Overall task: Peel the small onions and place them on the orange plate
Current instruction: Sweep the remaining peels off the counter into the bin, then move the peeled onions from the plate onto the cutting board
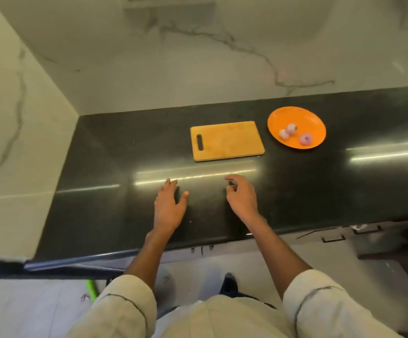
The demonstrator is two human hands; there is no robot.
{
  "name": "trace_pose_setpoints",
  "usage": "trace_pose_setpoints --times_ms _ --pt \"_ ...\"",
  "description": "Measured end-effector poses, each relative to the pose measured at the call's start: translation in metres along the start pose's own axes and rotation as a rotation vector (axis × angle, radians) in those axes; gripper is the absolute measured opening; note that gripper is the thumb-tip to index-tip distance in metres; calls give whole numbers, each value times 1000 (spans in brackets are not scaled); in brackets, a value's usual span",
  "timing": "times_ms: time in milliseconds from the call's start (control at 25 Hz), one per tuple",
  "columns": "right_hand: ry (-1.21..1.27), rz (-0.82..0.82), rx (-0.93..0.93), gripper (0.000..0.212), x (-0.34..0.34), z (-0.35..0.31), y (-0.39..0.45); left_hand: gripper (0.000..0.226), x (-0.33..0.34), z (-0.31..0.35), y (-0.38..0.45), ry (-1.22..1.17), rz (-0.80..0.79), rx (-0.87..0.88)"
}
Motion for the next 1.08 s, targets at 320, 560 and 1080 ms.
trace_pose_setpoints --times_ms 320,560,1080 --pt "-478 -255 -44 79 -21 -17 103 82 45 109 92 317 -114 264" --pt "-606 -367 59 65 -9 -19 114 95 52 80 109 499 -286 177" --pt "-702 -192 -58 58 9 -15 43 98 38 46 33 518 -243 146"
Point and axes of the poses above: each hand's wrist, its own y-axis towards the middle knuckle, its own x-axis out of the palm, z = x × y, the point moved 6 cm from there along y, towards the middle knuckle, and after that the axes turned 4 degrees about y, right-handed, at the moved point
